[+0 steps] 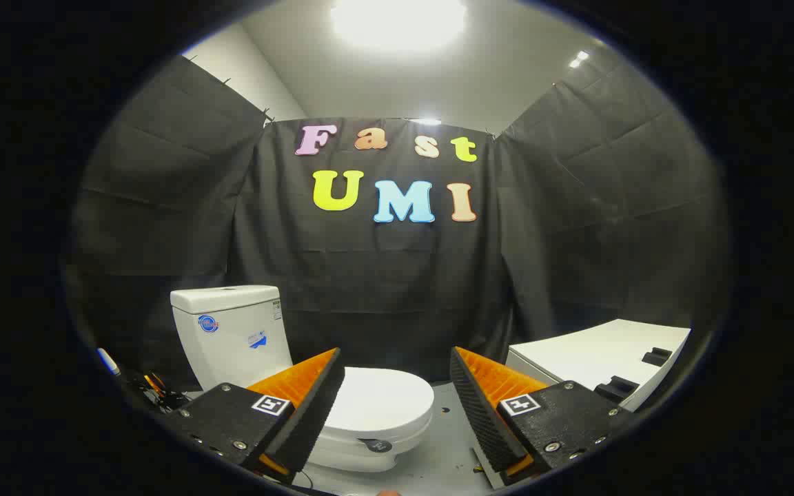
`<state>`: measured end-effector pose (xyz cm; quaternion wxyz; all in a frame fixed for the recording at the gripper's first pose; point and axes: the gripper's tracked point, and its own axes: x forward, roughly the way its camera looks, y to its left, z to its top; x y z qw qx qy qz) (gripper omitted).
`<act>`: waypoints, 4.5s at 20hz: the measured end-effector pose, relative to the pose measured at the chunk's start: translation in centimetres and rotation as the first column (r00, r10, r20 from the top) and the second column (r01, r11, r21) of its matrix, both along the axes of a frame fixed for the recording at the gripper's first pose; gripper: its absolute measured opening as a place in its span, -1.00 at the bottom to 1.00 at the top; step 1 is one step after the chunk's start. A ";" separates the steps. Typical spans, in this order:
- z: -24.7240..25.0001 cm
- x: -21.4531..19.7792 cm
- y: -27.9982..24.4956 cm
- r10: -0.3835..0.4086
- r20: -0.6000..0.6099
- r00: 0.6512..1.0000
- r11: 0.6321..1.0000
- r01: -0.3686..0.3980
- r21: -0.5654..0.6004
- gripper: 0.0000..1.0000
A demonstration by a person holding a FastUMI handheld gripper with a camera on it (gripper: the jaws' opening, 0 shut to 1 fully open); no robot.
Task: Open the toilet lid.
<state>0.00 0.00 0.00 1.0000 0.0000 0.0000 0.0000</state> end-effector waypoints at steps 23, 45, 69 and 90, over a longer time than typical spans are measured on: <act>-0.3 -0.1 1.0 0.026 0.003 1.000 1.000 -0.026 0.007 0.90; -5.3 6.7 5.0 0.082 0.021 0.996 0.919 -0.083 0.385 0.91; -23.7 9.8 1.6 -0.087 -0.345 0.935 0.454 0.345 0.821 0.91; -33.0 10.2 5.1 0.039 -0.515 0.856 0.271 0.487 0.830 0.23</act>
